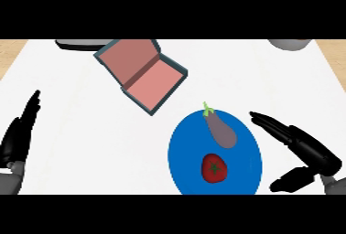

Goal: Pick the tomato from the plate and place it in the cardboard box

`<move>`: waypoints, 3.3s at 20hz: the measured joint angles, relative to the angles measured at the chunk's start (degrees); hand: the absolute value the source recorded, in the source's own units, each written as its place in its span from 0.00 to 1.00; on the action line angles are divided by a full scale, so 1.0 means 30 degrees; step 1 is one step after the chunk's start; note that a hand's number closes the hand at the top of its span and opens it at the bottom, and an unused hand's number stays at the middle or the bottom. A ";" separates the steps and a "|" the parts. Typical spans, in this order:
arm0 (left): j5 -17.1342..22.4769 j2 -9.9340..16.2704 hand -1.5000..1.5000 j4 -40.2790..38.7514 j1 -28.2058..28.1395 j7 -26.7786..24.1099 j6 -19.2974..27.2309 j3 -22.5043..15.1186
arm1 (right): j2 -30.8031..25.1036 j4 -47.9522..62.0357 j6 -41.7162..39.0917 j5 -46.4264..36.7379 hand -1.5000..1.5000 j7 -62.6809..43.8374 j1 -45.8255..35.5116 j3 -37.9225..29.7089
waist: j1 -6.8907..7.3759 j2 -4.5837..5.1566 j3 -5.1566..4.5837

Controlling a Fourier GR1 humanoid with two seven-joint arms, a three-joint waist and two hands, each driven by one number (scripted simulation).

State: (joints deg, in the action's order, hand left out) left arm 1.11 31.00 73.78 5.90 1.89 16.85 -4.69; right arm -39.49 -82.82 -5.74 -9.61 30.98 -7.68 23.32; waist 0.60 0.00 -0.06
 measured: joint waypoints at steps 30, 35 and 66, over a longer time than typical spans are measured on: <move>-0.2230 -0.1354 0.50 0.0417 0.0202 0.0691 -0.1953 0.2469 | 0.5208 -0.2384 -0.8509 -0.8579 0.00 -1.0084 -0.3385 0.1998 | -0.0177 -0.0009 0.0017; -0.2855 -0.1972 0.50 0.0668 -0.0156 0.0471 -0.2013 0.2662 | 0.6077 -0.3337 -0.9370 -0.8953 0.00 -0.9840 -0.2642 0.1751 | -0.0179 -0.0016 0.0019; -0.4255 -0.3093 0.50 0.1037 -0.0306 0.0350 -0.3415 0.4557 | 0.9816 -0.1668 -0.4381 -1.6663 1.00 -0.9677 -0.2166 0.2351 | -0.0159 -0.0031 0.0007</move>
State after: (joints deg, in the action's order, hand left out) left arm -11.66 21.73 76.89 4.98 2.95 6.60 8.98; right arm -10.04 -87.82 -18.88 -59.60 1.95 -14.18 30.37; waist 0.12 -0.09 -0.04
